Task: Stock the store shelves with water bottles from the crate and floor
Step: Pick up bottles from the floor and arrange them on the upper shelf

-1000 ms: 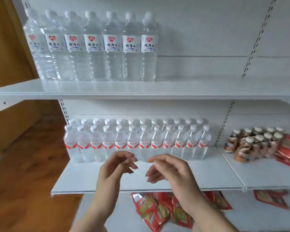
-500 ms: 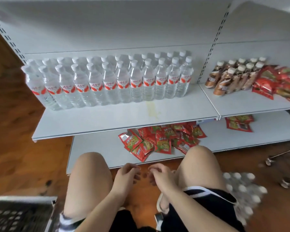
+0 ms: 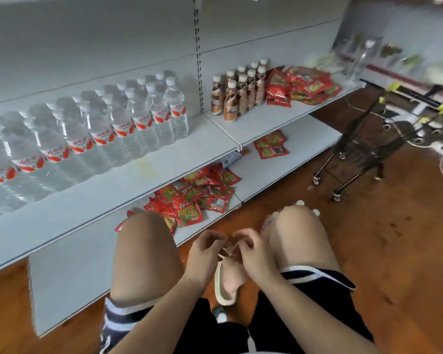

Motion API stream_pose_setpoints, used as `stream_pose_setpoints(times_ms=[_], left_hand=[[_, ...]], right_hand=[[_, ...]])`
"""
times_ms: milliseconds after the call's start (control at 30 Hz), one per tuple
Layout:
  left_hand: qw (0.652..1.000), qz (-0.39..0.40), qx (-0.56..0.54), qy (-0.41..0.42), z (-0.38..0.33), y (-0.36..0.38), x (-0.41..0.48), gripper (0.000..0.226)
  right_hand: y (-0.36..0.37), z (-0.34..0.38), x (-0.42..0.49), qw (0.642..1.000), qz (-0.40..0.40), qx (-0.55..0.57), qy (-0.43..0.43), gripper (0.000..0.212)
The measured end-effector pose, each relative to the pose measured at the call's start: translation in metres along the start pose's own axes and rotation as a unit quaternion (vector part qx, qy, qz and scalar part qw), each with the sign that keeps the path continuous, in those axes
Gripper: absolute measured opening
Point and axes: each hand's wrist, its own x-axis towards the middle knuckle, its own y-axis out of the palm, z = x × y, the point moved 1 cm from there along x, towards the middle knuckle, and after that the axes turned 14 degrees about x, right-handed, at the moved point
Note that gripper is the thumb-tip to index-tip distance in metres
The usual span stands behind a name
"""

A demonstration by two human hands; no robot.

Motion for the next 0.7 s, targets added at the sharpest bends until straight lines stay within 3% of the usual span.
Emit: stream_pose_setpoints(times_ms=[333, 700], left_hand=[[0.989, 0.11, 0.067, 0.068, -0.021, 0.053, -0.002, 0.014], [0.973, 0.192, 0.09, 0.092, -0.031, 0.103, -0.008, 0.011]], right_hand=[[-0.062, 0.002, -0.04, 0.989, -0.129, 0.067, -0.041, 0.025], [-0.104, -0.015, -0.067, 0.969, -0.215, 0.118, 0.038, 0.022]])
